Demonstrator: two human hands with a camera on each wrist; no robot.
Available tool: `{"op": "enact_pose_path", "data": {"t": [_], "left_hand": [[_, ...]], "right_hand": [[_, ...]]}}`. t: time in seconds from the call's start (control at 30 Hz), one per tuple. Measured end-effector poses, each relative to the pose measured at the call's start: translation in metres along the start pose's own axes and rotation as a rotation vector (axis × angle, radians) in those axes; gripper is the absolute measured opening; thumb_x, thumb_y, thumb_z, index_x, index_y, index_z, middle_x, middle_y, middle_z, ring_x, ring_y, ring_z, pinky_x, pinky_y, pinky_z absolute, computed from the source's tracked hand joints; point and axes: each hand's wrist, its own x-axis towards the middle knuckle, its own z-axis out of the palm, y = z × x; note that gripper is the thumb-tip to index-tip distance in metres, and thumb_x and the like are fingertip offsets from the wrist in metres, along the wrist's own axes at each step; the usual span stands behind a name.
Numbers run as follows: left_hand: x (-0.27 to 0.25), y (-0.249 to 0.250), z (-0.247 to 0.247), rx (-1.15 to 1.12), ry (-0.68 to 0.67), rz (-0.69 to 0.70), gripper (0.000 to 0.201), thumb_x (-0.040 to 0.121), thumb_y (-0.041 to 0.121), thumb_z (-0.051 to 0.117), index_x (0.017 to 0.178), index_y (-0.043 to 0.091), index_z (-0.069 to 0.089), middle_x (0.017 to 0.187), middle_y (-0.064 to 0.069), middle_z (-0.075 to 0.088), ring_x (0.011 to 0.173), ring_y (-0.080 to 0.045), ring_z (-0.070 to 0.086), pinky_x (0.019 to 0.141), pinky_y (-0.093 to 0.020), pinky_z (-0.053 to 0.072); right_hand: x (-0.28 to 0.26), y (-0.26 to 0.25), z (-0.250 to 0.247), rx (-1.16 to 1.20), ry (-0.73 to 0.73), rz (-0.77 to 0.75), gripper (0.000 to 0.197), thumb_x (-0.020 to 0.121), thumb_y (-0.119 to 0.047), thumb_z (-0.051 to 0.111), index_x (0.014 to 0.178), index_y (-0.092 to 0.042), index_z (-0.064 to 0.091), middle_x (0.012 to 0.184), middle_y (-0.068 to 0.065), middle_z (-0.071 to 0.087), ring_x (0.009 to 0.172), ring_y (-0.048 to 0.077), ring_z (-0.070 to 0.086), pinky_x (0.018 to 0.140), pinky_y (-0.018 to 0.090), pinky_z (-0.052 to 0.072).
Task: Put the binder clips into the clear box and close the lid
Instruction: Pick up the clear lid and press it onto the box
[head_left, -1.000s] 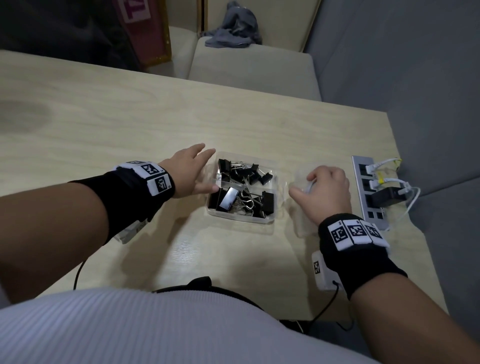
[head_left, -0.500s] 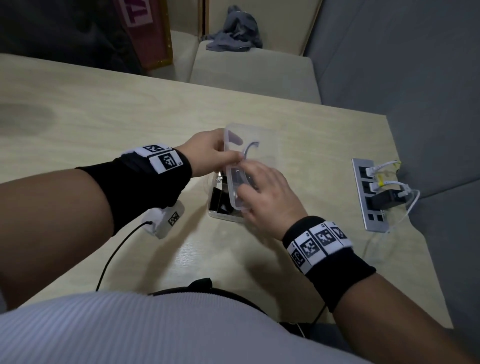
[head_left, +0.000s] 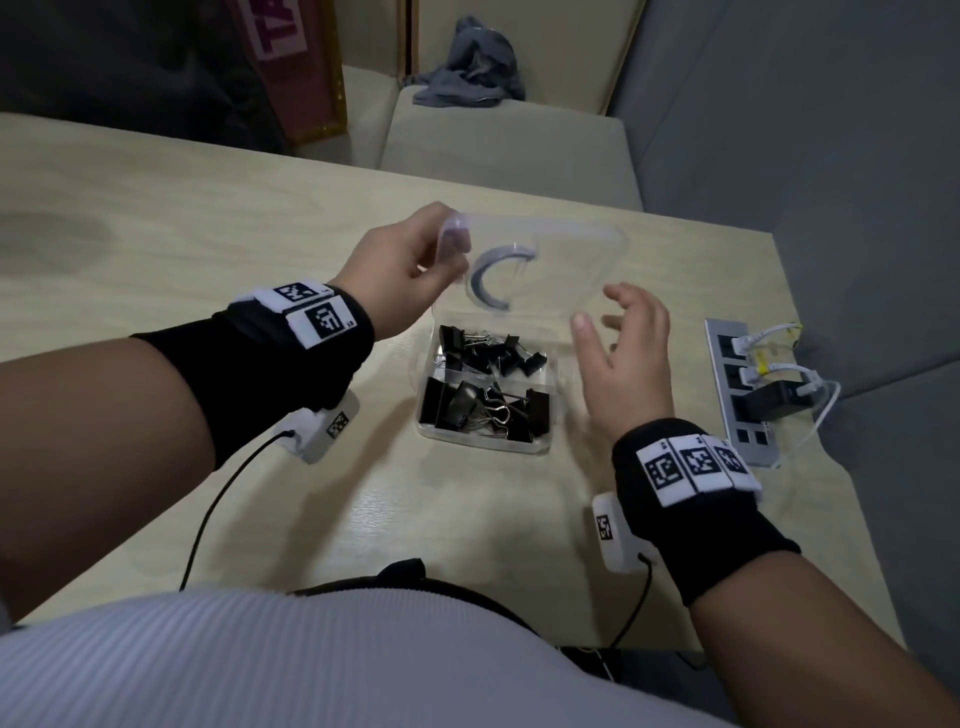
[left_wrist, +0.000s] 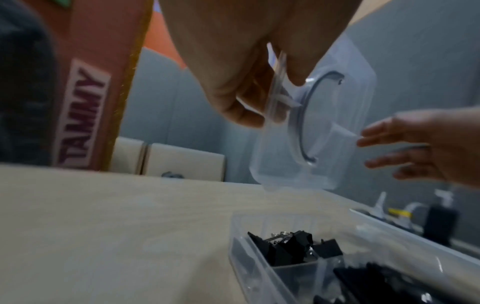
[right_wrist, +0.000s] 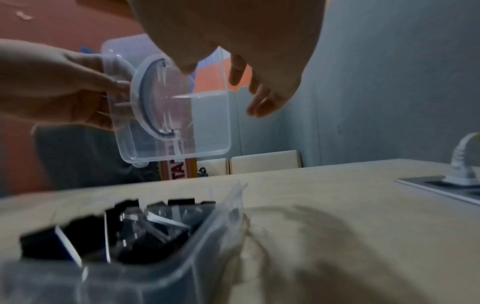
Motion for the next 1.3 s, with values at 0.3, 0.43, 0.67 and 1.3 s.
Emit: {"op": "enact_pose_path", "data": {"t": [0.3,0.43,0.67,1.3], "left_hand": [[-0.007,0.003,0.007,0.478,0.057,0.602,0.036,0.081,0.011,0.064,0.112,0.026,0.053,0.089,-0.011,0.064,0.077,-0.033,0.057,0.069,-0.041,0.047],[-0.012,-0.006,0.003,0.558,0.029,0.673,0.033,0.083,0.021,0.064,0.114,0.027,0.053,0.09,-0.01,0.066,0.078,-0.032,0.058,0.066,-0.039,0.045],[-0.019,-0.018,0.004,0.582,-0.244,0.704,0.047,0.085,0.059,0.05,0.123,0.031,0.052,0.106,-0.005,0.064,0.096,-0.027,0.06,0.085,-0.043,0.044],[-0.016,-0.026,0.021,0.156,-0.354,-0.33,0.036,0.092,0.034,0.055,0.124,0.02,0.049,0.075,0.002,0.074,0.061,-0.006,0.065,0.069,-0.03,0.054]], "right_hand": [[0.009,-0.022,0.003,0.969,-0.036,0.641,0.033,0.098,-0.03,0.031,0.099,-0.005,0.053,0.086,0.017,0.072,0.067,0.024,0.068,0.064,0.031,0.055],[0.01,-0.02,0.001,1.062,0.013,0.736,0.053,0.098,-0.045,0.028,0.09,-0.006,0.063,0.074,0.01,0.07,0.064,0.02,0.067,0.063,0.03,0.055],[0.01,-0.016,0.005,0.931,-0.061,0.715,0.023,0.097,-0.024,0.047,0.105,-0.006,0.058,0.079,0.006,0.069,0.057,0.012,0.063,0.056,0.022,0.051],[0.012,0.006,0.01,0.604,-0.152,0.673,0.028,0.095,-0.028,0.052,0.106,-0.003,0.056,0.094,0.008,0.061,0.081,0.022,0.063,0.088,0.044,0.052]]}}
